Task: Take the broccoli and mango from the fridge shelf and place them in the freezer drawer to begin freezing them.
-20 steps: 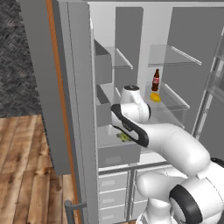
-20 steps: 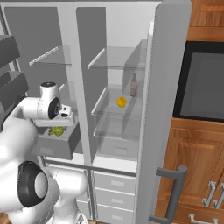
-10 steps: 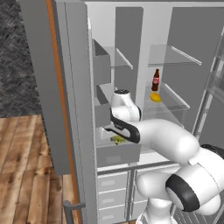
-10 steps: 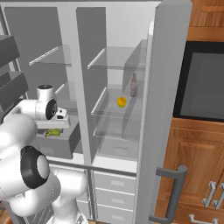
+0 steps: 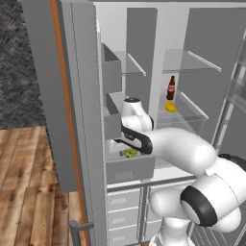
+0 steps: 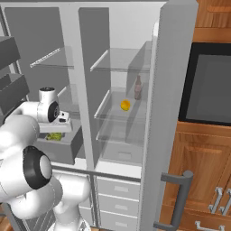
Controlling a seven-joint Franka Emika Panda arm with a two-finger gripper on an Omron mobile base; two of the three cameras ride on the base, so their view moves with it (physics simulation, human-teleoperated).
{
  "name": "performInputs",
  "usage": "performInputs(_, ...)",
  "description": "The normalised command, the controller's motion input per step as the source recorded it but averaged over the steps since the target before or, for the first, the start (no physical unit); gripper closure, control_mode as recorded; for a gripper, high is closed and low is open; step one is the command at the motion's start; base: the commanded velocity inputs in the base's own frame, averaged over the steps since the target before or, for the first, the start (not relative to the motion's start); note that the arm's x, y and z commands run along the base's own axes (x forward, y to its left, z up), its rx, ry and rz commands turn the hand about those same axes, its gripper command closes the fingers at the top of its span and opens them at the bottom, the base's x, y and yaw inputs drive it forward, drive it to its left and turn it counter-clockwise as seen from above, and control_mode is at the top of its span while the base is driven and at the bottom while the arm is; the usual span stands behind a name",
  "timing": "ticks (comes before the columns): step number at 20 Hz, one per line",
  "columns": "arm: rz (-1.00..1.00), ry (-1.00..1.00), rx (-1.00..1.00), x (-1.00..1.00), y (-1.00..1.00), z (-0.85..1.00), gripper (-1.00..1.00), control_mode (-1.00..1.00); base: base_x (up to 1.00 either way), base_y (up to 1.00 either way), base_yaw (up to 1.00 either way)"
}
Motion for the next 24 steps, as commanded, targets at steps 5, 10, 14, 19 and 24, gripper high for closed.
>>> performInputs(5, 0.0, -0.09, 0.0, -0.09, 0.0, 0.06, -1.0, -1.0, 0.0, 0.0, 0.0)
performInputs(10, 0.0, -0.09, 0.0, -0.03, -0.03, 0.35, -1.0, -1.0, 0.0, 0.0, 0.0)
performInputs(14, 0.0, -0.06, 0.0, 0.0, -0.12, 0.45, -1.0, -1.0, 0.0, 0.0, 0.0)
performInputs(19, 0.0, -0.08, 0.0, -0.11, -0.15, 0.58, -1.0, -1.0, 0.0, 0.0, 0.0)
performInputs(24, 0.0, -0.11, 0.0, -0.43, -0.19, 0.67, -1.0, -1.0, 0.0, 0.0, 0.0)
